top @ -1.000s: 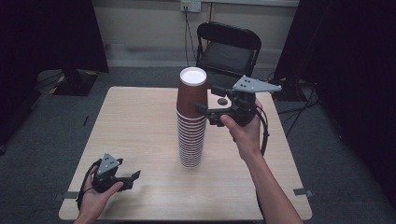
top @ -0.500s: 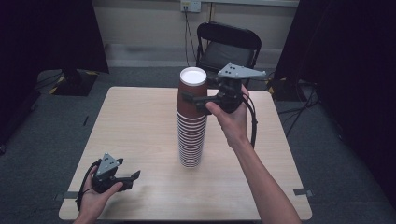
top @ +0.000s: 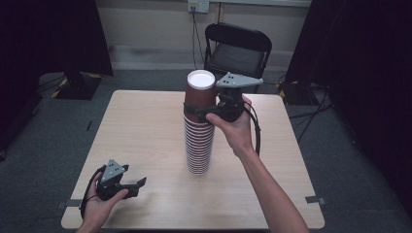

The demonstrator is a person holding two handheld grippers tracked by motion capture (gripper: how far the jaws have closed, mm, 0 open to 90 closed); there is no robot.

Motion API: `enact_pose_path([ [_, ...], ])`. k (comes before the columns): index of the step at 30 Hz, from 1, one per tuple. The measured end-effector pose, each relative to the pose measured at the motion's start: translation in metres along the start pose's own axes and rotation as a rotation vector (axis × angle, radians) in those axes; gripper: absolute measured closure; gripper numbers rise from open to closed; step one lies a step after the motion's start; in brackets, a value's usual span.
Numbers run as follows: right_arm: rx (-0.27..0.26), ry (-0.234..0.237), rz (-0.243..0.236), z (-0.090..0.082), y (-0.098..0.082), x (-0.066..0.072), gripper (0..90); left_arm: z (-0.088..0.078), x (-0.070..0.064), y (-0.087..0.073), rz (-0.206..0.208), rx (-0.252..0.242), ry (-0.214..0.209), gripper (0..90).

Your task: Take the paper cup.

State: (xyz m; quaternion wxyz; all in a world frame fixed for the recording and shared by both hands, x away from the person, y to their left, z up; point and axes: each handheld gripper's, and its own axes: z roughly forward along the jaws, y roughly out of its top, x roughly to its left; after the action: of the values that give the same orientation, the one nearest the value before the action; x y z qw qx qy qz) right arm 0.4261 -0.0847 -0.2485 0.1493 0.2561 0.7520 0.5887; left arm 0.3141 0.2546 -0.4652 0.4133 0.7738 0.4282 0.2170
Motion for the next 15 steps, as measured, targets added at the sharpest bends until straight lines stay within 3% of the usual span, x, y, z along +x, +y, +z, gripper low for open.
enact_pose_path([
  [6, 0.038, -0.032, -0.022, 0.0032, -0.0027, 0.0035, 9.7, -0.0006, 0.002, -0.0012, -0.015, 0.0, 0.007, 17.7],
  [12, 0.042, -0.051, -0.05, 0.0049, -0.0045, 0.0054, 9.6, -0.0007, 0.0016, -0.0009, -0.003, 0.002, 0.003, 17.6],
  [15, 0.033, -0.049, -0.038, 0.0038, -0.0043, 0.005, 10.4, -0.0005, 0.0018, -0.001, -0.007, 0.002, 0.002, 17.6],
])
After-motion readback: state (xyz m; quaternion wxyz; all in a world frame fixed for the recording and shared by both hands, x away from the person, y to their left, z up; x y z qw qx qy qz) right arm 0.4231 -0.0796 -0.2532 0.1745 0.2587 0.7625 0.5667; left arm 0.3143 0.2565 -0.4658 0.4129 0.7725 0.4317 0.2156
